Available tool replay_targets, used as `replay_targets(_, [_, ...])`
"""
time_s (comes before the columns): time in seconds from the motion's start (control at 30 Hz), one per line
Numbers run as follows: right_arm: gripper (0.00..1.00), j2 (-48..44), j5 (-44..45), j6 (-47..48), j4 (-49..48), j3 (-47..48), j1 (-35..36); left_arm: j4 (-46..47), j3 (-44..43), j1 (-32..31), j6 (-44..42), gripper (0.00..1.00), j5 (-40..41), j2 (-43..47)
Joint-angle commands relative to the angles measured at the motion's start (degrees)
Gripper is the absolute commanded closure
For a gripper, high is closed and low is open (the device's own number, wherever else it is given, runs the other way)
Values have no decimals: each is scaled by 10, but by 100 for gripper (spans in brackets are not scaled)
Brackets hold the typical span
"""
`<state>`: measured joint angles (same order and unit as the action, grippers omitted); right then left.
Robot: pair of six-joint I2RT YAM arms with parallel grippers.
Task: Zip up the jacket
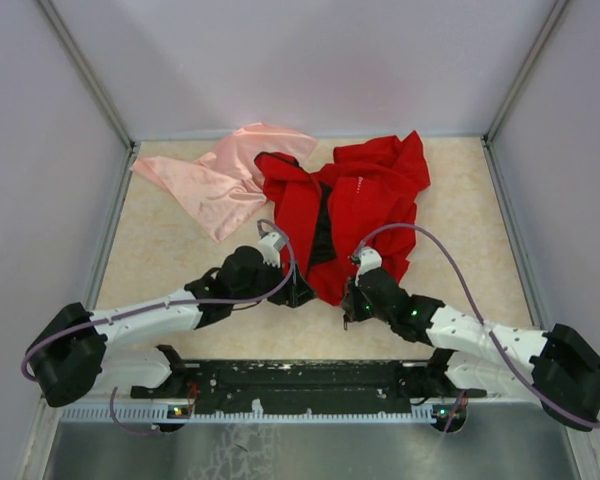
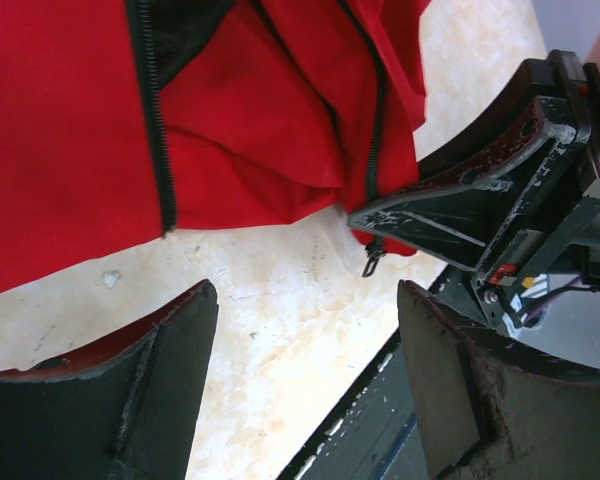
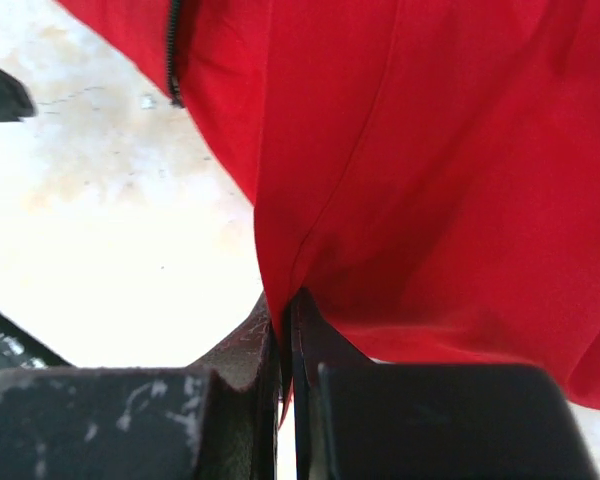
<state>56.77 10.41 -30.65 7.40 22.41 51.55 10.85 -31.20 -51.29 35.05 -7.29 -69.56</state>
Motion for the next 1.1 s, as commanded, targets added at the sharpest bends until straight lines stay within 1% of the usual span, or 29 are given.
replay_targets(0.0, [100, -35, -58, -6, -124, -16, -6, 66, 14, -4, 12, 22, -59, 3])
replay_targets(0.27, [100, -97, -92, -58, -223, -59, -34, 154, 32, -3, 28, 25, -127, -25])
replay_targets(0.5, [100, -91, -93, -85, -268, -71, -35, 212, 33, -10, 40, 37, -159, -62])
replay_targets(0.7, [100, -70, -108, -106, -319, -83, -35, 228, 22, -18, 42, 40, -170, -92])
replay_targets(0.87, [100, -57, -121, -114, -346, -87, -36, 222, 12, -22, 42, 43, -159, -114])
replay_targets(1.0, [100, -54, -123, -115, -353, -88, -35, 220, 7, -22, 41, 47, -153, -128])
replay_targets(1.07, [100, -53, -124, -116, -355, -89, -35, 223, 3, -23, 43, 50, -155, -132])
